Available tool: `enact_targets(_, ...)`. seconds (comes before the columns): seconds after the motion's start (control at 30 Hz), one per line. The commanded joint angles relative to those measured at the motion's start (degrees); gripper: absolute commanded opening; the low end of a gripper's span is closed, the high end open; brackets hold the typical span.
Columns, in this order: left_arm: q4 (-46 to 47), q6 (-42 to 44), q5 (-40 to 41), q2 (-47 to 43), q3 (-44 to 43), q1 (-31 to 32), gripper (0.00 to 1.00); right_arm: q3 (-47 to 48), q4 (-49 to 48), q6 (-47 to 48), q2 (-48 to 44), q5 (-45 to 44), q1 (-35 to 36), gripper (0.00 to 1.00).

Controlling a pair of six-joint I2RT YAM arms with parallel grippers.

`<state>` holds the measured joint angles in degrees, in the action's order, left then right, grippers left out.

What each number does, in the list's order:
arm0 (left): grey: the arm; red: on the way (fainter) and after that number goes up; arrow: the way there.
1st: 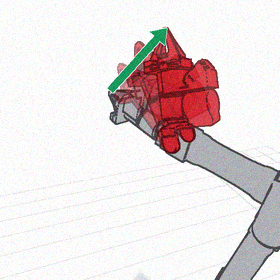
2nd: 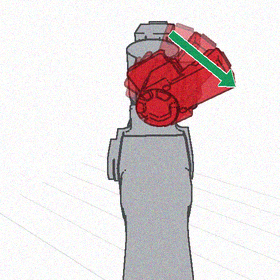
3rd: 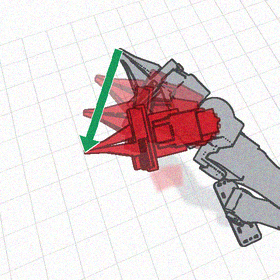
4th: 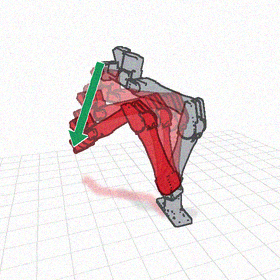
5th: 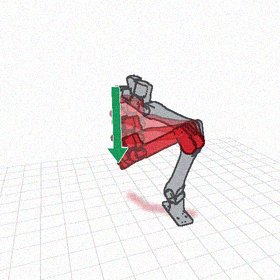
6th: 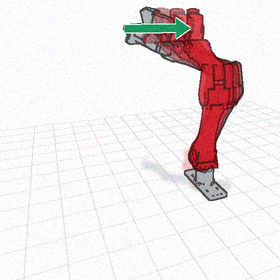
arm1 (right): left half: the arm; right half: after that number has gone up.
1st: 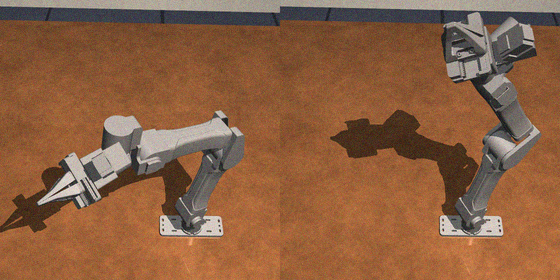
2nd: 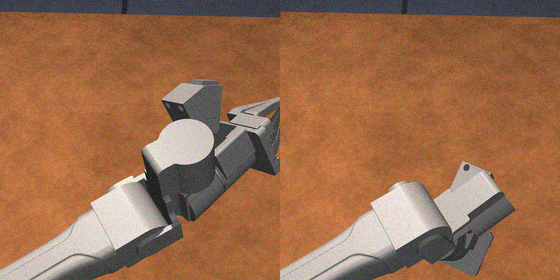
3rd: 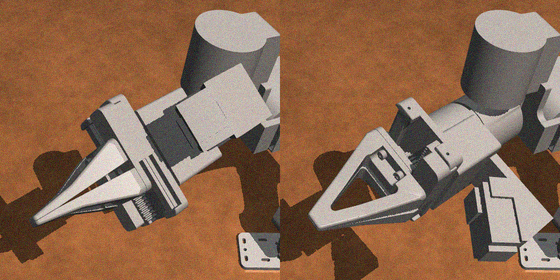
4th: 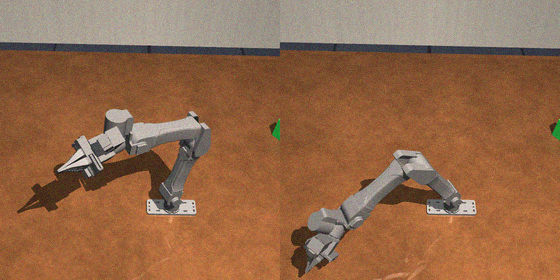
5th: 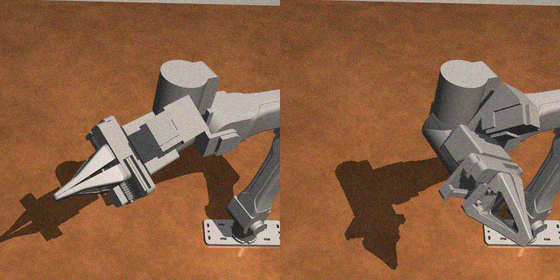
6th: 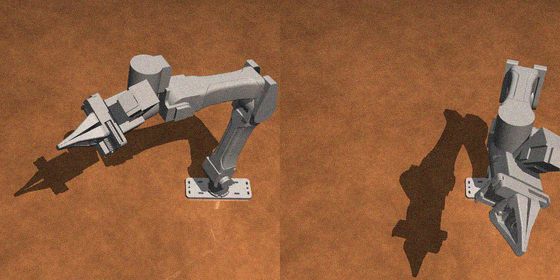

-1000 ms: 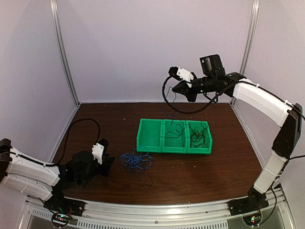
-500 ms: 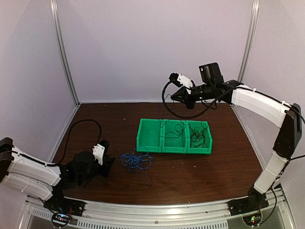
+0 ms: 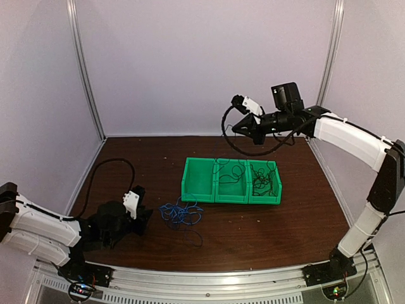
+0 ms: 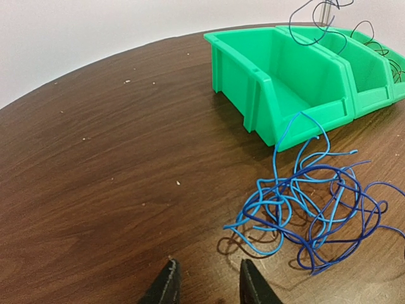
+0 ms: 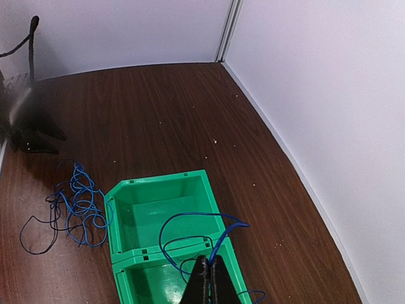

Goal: Untangle the cables

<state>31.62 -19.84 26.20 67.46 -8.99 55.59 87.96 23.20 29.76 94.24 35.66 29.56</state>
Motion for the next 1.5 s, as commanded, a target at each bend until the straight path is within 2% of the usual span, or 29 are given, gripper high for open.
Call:
enact_targets(0.0, 2.7, 0.6, 0.5, 0.2, 0.2, -0.2, 0.34, -0.6, 2.0, 1.5, -3.9, -1.8, -1.3, 0.00)
enact_targets(0.4, 2.6, 0.5, 0.2, 0.1, 0.2, -0.2, 0.34, -4.4, 2.4, 3.2, -4.9, -2.5, -1.8, 0.00)
enact_targets(0.63, 2.6, 0.5, 0.3, 0.1, 0.2, -0.3, 0.34, -6.2, 2.4, 4.1, -1.2, -0.8, -1.6, 0.00)
enact_targets(1.1, 2.4, 0.1, 0.3, -0.4, 0.5, -0.2, 0.35, -2.3, 2.5, 2.0, 7.2, 4.6, 2.5, 0.00)
enact_targets(1.47, 2.6, 0.4, 0.4, 0.8, 0.0, -0.2, 0.35, -5.2, 0.7, 1.5, 10.8, 0.6, 1.8, 0.00)
